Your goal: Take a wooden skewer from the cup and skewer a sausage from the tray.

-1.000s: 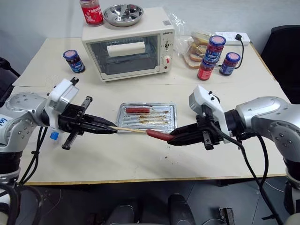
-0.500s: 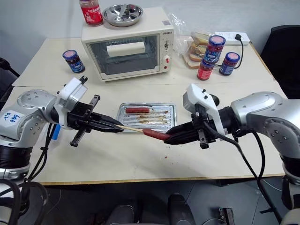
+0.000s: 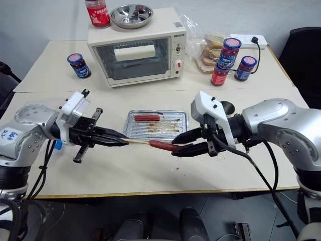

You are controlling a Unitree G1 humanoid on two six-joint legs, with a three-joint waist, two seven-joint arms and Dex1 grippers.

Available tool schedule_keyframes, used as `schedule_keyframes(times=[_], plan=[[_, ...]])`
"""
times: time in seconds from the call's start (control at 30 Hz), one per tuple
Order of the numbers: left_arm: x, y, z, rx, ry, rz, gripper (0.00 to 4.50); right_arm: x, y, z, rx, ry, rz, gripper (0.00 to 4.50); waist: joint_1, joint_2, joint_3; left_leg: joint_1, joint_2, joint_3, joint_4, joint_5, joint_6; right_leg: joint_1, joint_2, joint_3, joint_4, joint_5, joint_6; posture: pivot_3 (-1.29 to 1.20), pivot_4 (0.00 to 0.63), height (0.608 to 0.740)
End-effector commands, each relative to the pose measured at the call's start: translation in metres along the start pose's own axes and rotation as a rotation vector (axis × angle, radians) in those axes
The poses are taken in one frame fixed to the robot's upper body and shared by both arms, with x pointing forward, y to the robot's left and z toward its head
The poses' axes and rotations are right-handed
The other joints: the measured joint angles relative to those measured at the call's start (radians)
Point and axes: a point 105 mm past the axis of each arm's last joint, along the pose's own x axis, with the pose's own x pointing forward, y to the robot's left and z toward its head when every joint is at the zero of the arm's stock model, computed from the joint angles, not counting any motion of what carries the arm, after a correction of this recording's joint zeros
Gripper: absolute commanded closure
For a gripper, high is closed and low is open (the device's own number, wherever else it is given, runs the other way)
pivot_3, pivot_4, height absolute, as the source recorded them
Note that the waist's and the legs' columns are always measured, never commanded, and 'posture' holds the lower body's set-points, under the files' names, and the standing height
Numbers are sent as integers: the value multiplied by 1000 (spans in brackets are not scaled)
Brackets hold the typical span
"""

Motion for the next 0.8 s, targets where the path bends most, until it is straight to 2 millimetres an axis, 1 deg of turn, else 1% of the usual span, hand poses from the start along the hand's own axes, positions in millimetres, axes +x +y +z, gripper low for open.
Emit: schedule_keyframes(times=[0.03, 0.07, 0.2, 0.3, 0.37, 0.47, 0.6, 0.7, 0.73, 0.8], plan=[[-8, -4, 6, 36, -1, 70, 4500, -2, -16, 16, -82, -42, -91, 1899, 1, 0, 0, 0, 0, 0, 0, 0, 0, 0, 0, 0, 0, 0, 0, 0, 150, 740], [-10, -3, 6, 37, -6, 99, 4500, -2, -21, 19, -91, -54, -113, 1671, 2, 0, 0, 0, 0, 0, 0, 0, 0, 0, 0, 0, 0, 0, 0, 0, 150, 740], [-23, -2, 8, 26, -68, 271, 4500, -4, -34, 30, -119, -104, -167, 1671, 0, 0, 0, 0, 0, 0, 0, 0, 0, 0, 0, 0, 0, 0, 0, 0, 150, 740], [-35, -8, 8, 16, -133, 453, 4500, -4, -39, 35, -135, -135, -183, 1671, -2, 0, 0, 0, 0, 0, -1, 0, 0, -1, 0, 0, 0, 0, 0, 0, 150, 740], [-43, -14, 5, 27, -144, 571, 4500, -1, -41, 36, -150, -148, -195, 1671, 1, 0, 0, 0, 0, 0, -2, 0, 0, -1, 0, 0, 0, 0, 0, 0, 150, 740], [-70, -13, 7, 18, -211, 826, 4500, 5, -47, 39, -159, -183, -231, 1671, 2, -1, 0, 0, 0, 0, -1, 0, 0, 0, -1, 0, -1, 0, 0, 0, 150, 740], [-105, -19, -6, -2, -236, 1140, 4500, 10, -50, 51, -120, -280, -223, 982, 1, -1, -1, 1, 0, 0, 0, 0, -1, 0, 0, 0, 0, 0, 0, 0, 150, 740], [-129, -27, -17, -33, -261, 1365, 4500, 14, -51, 54, -140, -289, -228, 197, 2, -1, -1, 1, 0, 0, -1, 0, -1, 0, 0, 0, 0, 0, 0, 0, 150, 740], [-136, -32, -24, -51, -268, 1440, 4500, 15, -51, 54, -143, -290, -227, 53, 3, -2, -1, 1, 0, 0, -1, 0, -1, 0, 0, 0, 0, 0, 0, 0, 150, 740], [-145, -40, -33, -76, -264, 1530, 4500, 17, -50, 54, -146, -292, -217, 53, 3, -2, -1, 1, 0, 0, -1, 0, -1, 1, 0, 0, 0, 0, 0, 0, 150, 740]])
